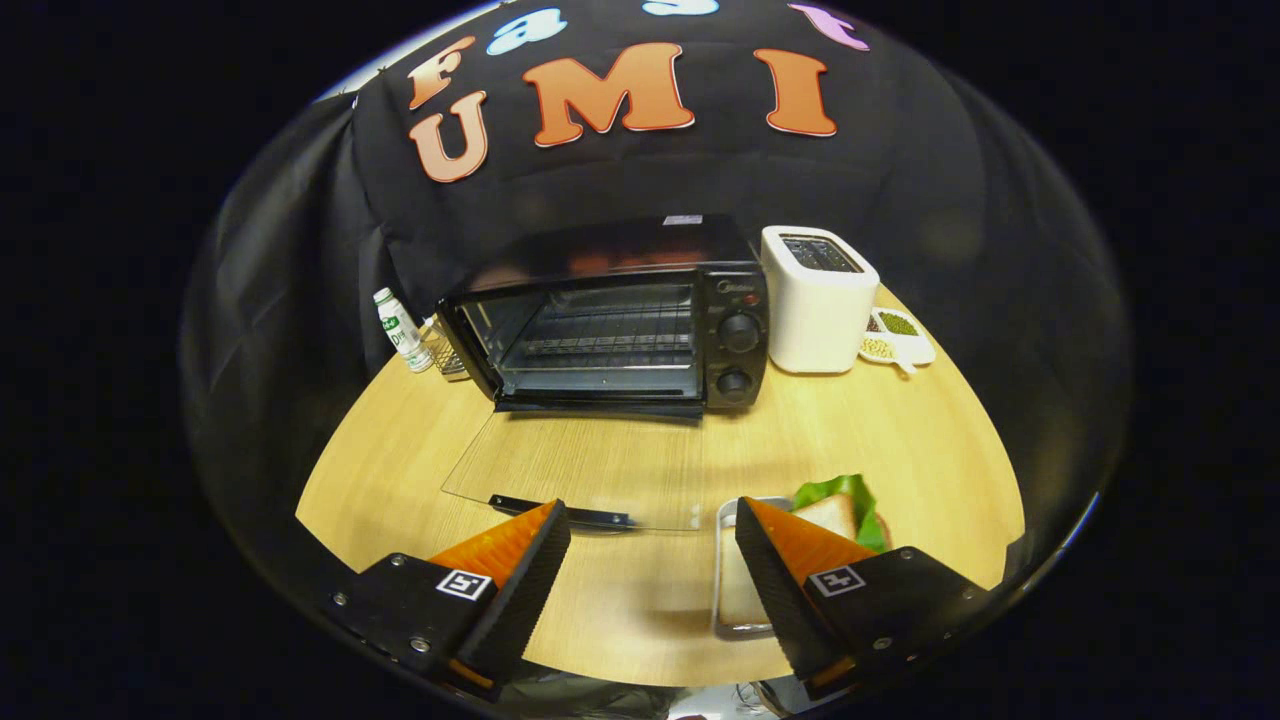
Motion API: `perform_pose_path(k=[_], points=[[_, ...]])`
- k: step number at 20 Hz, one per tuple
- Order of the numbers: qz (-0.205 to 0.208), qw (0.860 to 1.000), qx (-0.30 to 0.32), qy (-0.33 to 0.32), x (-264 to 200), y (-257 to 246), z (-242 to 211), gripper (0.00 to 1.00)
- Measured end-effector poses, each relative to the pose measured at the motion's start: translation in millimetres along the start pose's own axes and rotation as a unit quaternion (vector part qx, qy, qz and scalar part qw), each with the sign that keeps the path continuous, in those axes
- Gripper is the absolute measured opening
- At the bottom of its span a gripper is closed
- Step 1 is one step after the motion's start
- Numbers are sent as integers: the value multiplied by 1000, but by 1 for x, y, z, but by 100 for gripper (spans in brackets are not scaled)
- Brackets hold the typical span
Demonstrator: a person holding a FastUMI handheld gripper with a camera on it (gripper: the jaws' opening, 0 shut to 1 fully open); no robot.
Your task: Open the toaster oven, put the food inside, and close the toaster oven door.
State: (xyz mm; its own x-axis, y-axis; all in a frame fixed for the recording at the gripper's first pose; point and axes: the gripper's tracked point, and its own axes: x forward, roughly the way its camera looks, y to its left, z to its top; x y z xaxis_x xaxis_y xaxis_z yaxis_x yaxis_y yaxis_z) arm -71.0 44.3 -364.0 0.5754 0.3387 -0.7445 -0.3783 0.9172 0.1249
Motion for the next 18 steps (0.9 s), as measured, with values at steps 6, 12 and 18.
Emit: perform_pose_path(k=[6,12,18], points=[[5,997,9,75,-3,-91,-11,99],[111,972,67,198,11,-103,-44,99],[153,937,83,303,23,-103,-79,79]])
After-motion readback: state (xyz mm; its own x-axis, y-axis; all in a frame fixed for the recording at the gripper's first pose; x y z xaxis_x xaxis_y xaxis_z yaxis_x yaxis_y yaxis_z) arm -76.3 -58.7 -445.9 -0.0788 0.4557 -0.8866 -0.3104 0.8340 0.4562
